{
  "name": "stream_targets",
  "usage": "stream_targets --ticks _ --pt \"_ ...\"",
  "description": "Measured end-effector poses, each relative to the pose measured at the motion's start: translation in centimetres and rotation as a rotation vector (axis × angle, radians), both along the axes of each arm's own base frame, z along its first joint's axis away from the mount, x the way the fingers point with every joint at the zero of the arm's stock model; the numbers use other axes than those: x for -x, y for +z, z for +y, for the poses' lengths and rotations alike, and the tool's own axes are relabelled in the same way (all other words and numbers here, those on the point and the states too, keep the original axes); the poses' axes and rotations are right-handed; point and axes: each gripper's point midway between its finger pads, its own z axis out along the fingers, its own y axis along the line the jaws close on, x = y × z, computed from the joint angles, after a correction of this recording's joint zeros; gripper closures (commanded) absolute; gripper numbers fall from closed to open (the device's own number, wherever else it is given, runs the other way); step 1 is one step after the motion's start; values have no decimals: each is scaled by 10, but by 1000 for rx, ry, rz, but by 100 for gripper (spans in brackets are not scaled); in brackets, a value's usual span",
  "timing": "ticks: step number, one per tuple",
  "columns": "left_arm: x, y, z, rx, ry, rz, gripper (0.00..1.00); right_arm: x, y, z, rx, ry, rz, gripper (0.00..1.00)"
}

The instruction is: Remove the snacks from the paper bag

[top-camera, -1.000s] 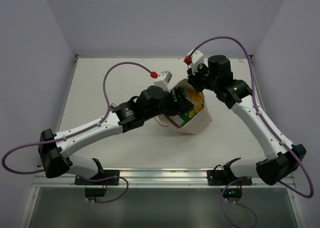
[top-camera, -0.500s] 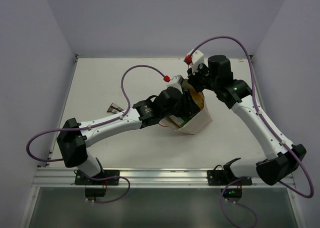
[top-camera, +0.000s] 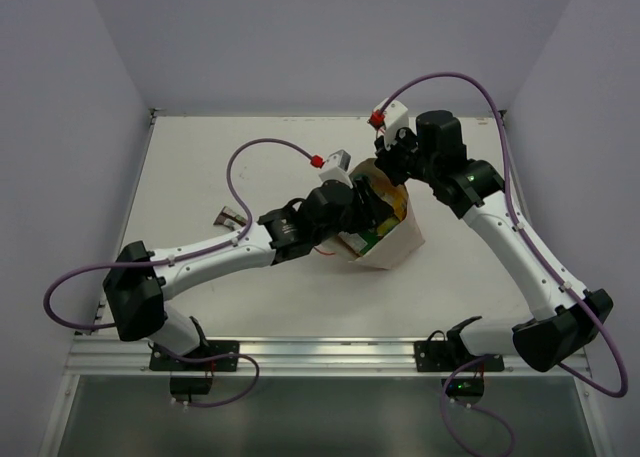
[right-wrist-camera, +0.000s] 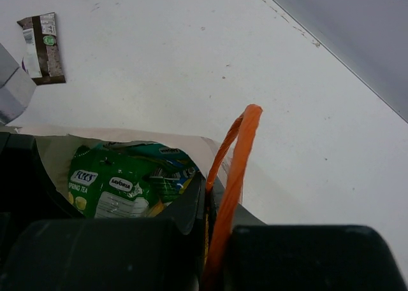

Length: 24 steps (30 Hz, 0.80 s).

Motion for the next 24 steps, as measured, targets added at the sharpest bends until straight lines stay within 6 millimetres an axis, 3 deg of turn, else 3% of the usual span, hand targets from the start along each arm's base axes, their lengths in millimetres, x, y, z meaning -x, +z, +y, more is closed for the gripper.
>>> stream_targets --ticks 9,14,20,23,24 --pt "-6 14 -8 74 14 -23 34 2 0 -1 -1 -3 -1 100" --pt "-4 26 -4 107 22 -46 34 4 1 -3 -2 -6 -6 100" --pt "-7 21 -9 101 26 -43 45 4 1 -4 -1 -7 -5 100" --pt "-13 6 -18 70 25 -26 56 4 1 -4 -1 -8 -5 100" --pt "-14 0 -21 59 24 -20 67 4 1 -4 0 -9 -5 100"
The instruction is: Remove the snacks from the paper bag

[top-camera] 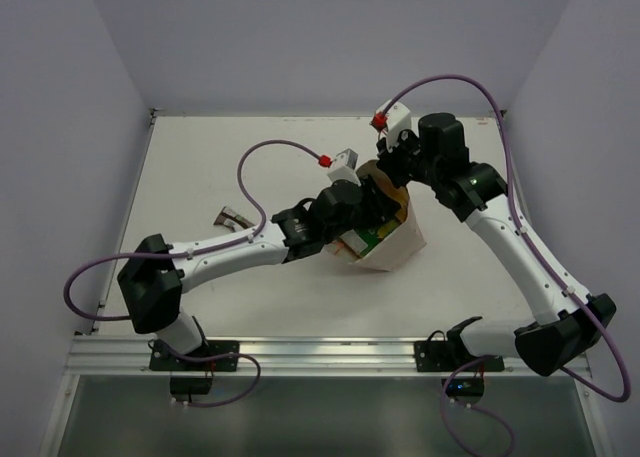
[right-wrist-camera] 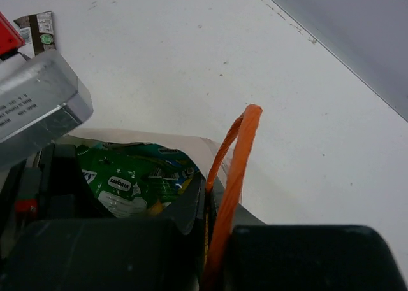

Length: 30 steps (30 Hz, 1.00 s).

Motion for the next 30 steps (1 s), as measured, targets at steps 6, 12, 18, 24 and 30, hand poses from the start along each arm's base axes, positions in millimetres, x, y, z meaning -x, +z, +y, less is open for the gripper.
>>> stream_targets --ticks 6,12,18,24,30 --pt "1 -8 2 -48 -5 10 100 -1 0 -3 7 -15 -4 100" --pt "21 78 69 -40 39 -130 100 2 -2 -6 10 -21 -9 100" --pt "22 201 211 66 294 -360 100 6 -4 -12 19 -42 -16 100" --pt "-21 161 285 -146 511 -387 100 6 -4 -13 20 -44 -16 100" --pt "-100 7 285 -469 455 -170 100 6 -4 -13 19 -44 -15 100"
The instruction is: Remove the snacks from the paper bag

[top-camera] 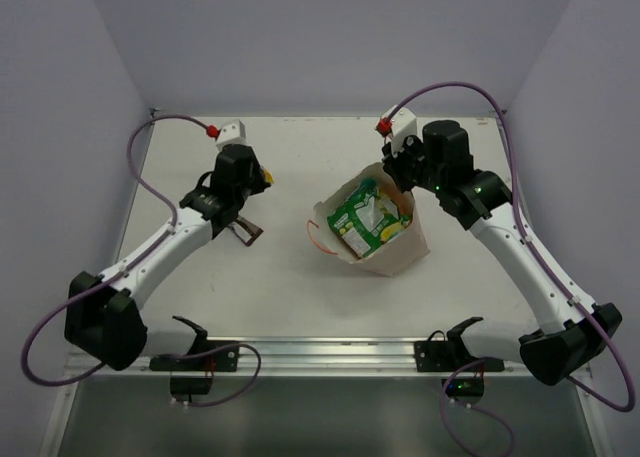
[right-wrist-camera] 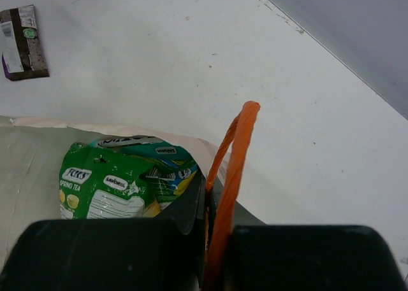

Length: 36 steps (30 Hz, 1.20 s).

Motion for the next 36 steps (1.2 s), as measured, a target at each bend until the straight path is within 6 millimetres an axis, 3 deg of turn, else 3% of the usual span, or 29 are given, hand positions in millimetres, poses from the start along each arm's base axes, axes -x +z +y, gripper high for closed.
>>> stream_targets --ticks 1,2,3,4,5,8,10,12,16,18,20,23,27,30,33,36 --pt "-7 -27 1 -33 -1 56 91 0 0 0 0 0 0 100" --pt "-12 -50 2 -61 -4 107 72 0 0 0 0 0 0 100" --pt "-16 -70 3 -83 -13 152 62 0 0 0 0 0 0 100" --pt "-17 -78 1 -89 -23 172 49 0 0 0 0 0 0 100" --pt "-18 -83 -2 -86 -42 185 27 0 0 0 0 0 0 100" --pt "-13 -70 -17 -40 -88 179 5 0 0 0 0 0 0 100" --pt "-8 -42 -34 -13 -120 135 3 0 0 0 0 0 0 100" --pt "8 1 -66 17 -186 67 4 0 0 0 0 0 0 100" --pt "70 89 -140 151 -383 -67 9 0 0 0 0 0 0 100" --pt "104 111 -168 201 -466 -82 14 0 0 0 -1 0 0 100" --pt "129 118 -192 216 -526 -65 17 0 0 0 -1 -1 1 100" --pt "148 108 -227 190 -574 -17 18 0 0 0 -1 -1 1 100" --pt "145 55 -256 72 -561 89 18 0 0 0 -1 -1 1 100" --pt "135 6 -255 -50 -502 173 18 0 0 0 2 -2 -1 100" --pt "123 0 -255 -72 -450 169 18 -2 -6 -7 19 -27 10 100" --pt "110 -7 -247 -99 -407 178 26 -1 -4 -7 12 -26 4 100"
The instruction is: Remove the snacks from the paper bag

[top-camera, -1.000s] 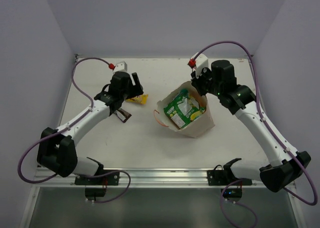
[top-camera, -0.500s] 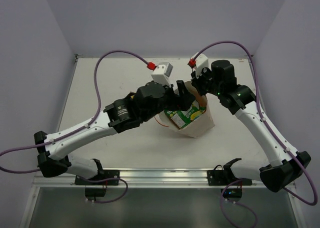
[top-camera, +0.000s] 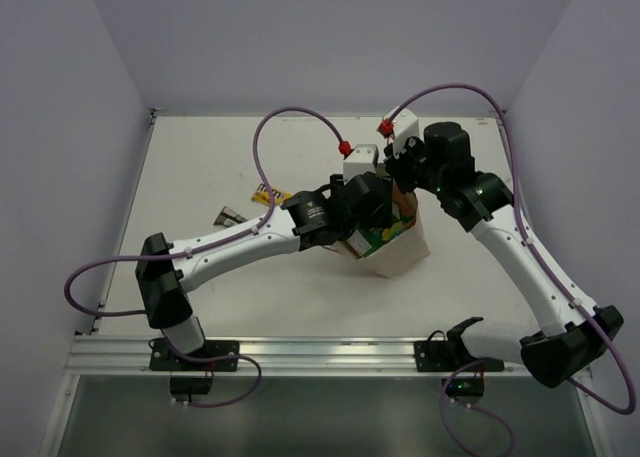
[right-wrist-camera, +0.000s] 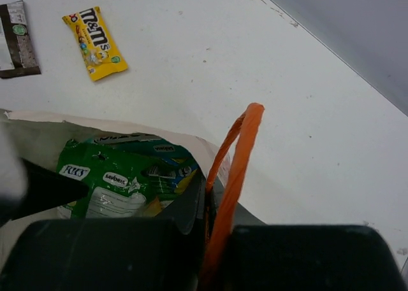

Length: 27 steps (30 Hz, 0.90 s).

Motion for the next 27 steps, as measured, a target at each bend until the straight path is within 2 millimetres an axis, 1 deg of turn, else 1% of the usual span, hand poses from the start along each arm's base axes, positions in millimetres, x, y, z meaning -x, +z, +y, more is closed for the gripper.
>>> stream_targets --ticks 1,4,6,8,9,10,11,12,14,16,18,19,21,23,24,26,27 --pt "-6 -4 2 -11 13 3 29 1 1 1 -3 5 -3 100" --pt "-22 -23 7 -54 45 19 30 4 1 1 -8 10 -10 100" --pt "-29 -35 10 -77 59 32 33 4 1 1 -8 10 -10 100" --pt "-32 -41 9 -66 65 40 54 4 -1 1 -7 9 -10 100" --pt "-32 -41 8 -53 67 39 64 3 -1 1 -7 8 -10 100" --pt "-32 -40 7 -40 66 36 85 3 -1 2 -8 9 -12 100" --pt "-30 -40 7 -34 64 38 93 3 -1 1 -7 8 -12 100" --pt "-27 -41 8 -37 59 39 99 3 -2 1 -6 6 -11 100" --pt "-25 -38 11 -36 56 37 100 2 -2 0 -3 1 -12 100" --pt "-22 -32 17 -28 57 31 100 2 -1 0 -5 1 -15 100" --pt "-20 -18 23 -15 52 17 100 2 -1 0 -5 0 -18 100" --pt "-18 -7 27 -1 49 4 100 2 0 -1 -4 -4 -19 100" --pt "-14 20 37 25 40 -27 100 1 0 -2 0 -12 -22 100" --pt "-11 55 48 58 29 -72 100 1 -1 -3 4 -16 -23 100" --pt "-8 88 58 99 26 -119 100 1 -2 -4 7 -20 -25 100" --pt "-8 127 76 149 41 -179 100 0 -3 -5 9 -24 -26 100" --pt "-10 149 92 176 67 -217 100 0 -3 -6 12 -29 -27 100"
